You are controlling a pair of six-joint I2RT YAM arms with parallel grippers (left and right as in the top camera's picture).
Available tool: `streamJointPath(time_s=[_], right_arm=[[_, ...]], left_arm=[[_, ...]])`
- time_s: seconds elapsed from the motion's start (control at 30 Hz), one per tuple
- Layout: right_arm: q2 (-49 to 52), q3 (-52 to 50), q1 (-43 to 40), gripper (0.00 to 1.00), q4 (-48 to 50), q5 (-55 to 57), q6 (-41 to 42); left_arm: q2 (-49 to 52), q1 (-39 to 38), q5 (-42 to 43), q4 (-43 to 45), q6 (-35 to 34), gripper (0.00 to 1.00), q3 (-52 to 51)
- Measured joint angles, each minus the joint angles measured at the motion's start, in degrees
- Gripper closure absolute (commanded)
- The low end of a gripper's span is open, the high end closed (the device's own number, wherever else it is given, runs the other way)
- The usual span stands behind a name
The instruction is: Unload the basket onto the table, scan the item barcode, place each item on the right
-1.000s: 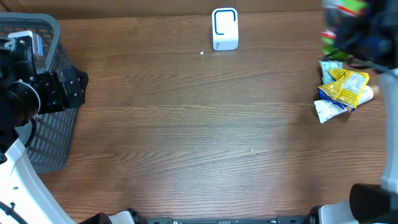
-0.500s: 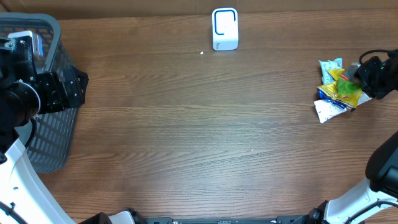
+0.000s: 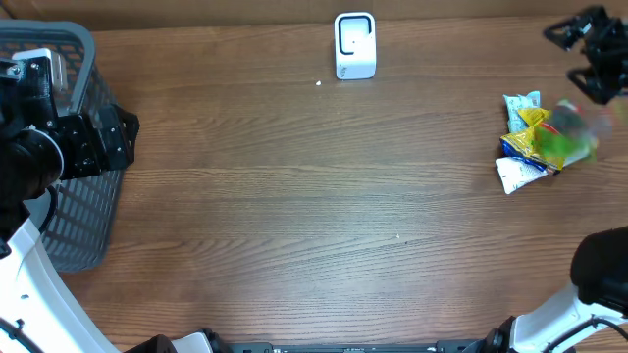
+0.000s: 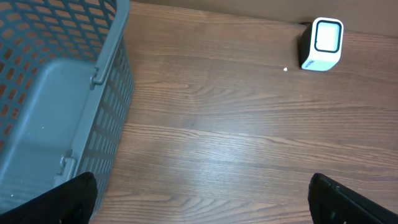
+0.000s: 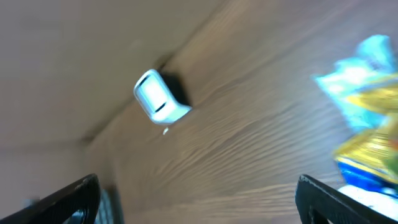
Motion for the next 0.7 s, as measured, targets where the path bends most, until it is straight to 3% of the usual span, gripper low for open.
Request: streamJointPath(time_s=[0.27,0.43,0.7], right_arm=[[-0.4,2.6,2.8,0.00,-6.5,-3.6,-3.1],[-0.9,2.6,4.4,0.00,-12.2,-4.7,-9.8],[-9.5,2.6,12.6,0.00,-10.9,-1.7,-16.5]], left_arm=[[0.0,0.0,0.0,0.0,0.0,0.00,0.0],[0.0,0.0,0.0,0.0,0.0,0.01,0.0],[0.0,0.0,0.0,0.0,0.0,0.00,0.0]])
